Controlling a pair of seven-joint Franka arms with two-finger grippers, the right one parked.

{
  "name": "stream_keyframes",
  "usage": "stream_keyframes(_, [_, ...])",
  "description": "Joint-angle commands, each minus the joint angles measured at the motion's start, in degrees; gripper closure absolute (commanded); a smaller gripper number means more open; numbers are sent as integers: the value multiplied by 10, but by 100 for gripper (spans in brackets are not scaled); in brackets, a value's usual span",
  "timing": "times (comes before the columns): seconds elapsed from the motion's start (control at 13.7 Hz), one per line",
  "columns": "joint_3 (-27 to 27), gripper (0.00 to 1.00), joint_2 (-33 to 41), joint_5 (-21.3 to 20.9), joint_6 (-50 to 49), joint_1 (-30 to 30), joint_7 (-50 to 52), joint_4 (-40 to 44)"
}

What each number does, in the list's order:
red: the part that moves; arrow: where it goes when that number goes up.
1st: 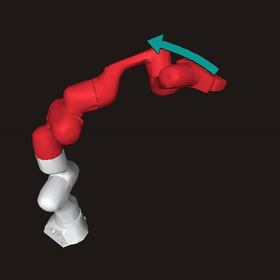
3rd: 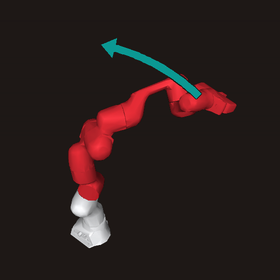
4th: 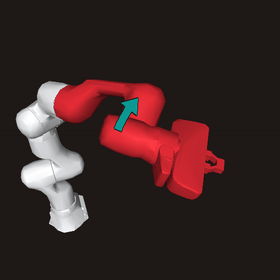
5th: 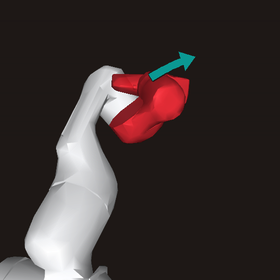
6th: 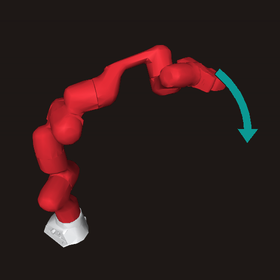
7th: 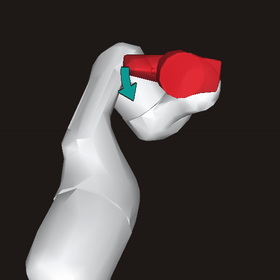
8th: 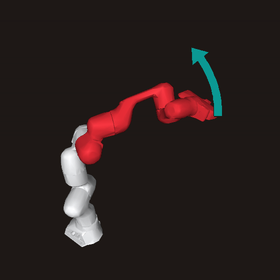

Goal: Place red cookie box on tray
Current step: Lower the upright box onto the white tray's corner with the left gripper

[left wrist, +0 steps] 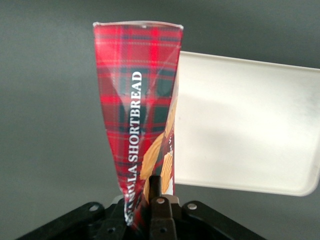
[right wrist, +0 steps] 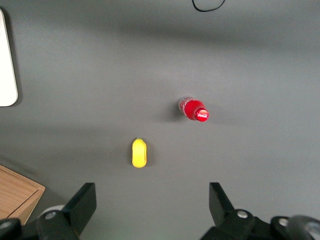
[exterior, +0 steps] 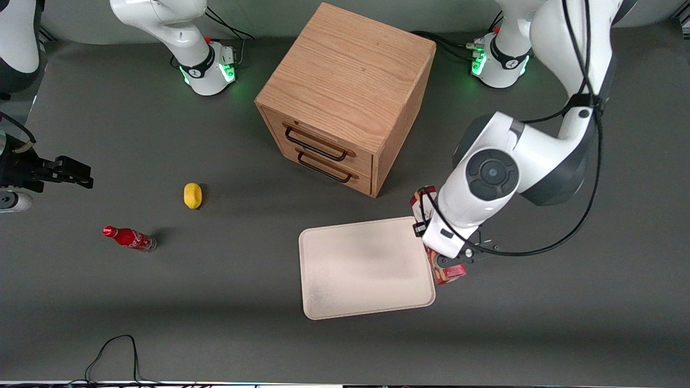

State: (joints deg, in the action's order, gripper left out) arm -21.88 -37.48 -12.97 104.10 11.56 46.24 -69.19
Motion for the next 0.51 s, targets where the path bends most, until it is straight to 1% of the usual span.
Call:
stream_keyframes(0.0, [6, 100, -25, -28, 28, 18, 10, 7])
stream_keyframes(0.22, [6, 100, -38, -47, 118, 23, 15, -50])
stream_keyframes(0.44, [6, 100, -65, -68, 138, 25, 8, -57])
